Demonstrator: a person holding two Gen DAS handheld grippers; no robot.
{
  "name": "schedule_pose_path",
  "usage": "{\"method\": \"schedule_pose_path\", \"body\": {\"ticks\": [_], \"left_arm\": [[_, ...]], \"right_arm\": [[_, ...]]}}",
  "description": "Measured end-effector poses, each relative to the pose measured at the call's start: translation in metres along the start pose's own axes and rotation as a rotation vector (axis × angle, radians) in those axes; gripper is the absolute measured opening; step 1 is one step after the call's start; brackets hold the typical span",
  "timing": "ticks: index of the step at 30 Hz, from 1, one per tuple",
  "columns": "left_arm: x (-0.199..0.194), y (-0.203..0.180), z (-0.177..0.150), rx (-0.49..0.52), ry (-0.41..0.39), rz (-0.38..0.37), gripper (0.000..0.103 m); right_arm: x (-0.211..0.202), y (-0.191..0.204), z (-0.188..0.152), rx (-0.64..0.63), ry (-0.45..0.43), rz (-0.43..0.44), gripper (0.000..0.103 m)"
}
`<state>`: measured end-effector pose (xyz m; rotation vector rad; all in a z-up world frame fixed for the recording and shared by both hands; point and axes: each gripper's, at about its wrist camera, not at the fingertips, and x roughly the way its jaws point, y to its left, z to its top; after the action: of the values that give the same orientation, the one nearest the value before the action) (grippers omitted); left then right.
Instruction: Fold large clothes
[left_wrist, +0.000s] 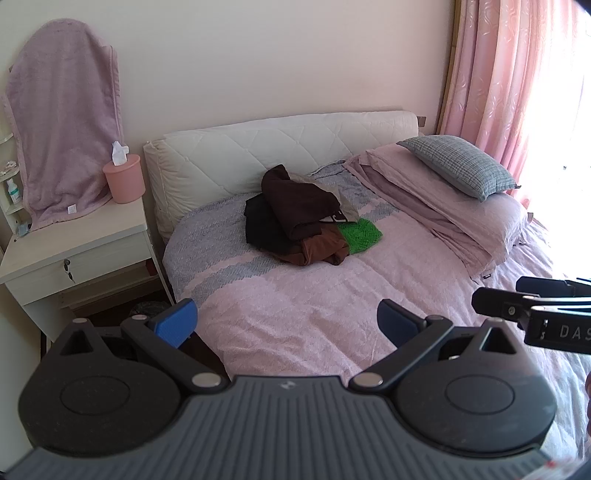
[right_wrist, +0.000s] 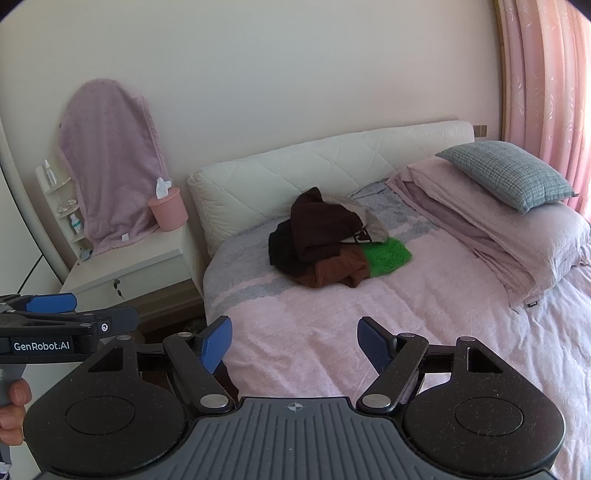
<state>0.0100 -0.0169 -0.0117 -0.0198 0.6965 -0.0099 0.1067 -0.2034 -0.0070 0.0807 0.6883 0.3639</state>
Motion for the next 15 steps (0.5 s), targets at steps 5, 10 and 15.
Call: {"method": "schedule_pose_path", "body": {"ticks": [5, 10, 15], "left_arm": [[0.005, -0.003, 0.002, -0.001, 0.000, 0.003, 0.102], [0.005, -0.005, 0.003, -0.002, 0.002, 0.004, 0.102], [0.007, -0.011, 0.003, -0.007, 0.007, 0.008, 0.102]], "right_arm": [[0.001, -0.006, 0.001, -0.004, -0.002, 0.005, 0.072], [0.003, -0.009, 0.002, -0.005, -0.001, 0.008, 0.072], [0.004, -0.011, 0.001, -0.005, 0.003, 0.010, 0.072]]}}
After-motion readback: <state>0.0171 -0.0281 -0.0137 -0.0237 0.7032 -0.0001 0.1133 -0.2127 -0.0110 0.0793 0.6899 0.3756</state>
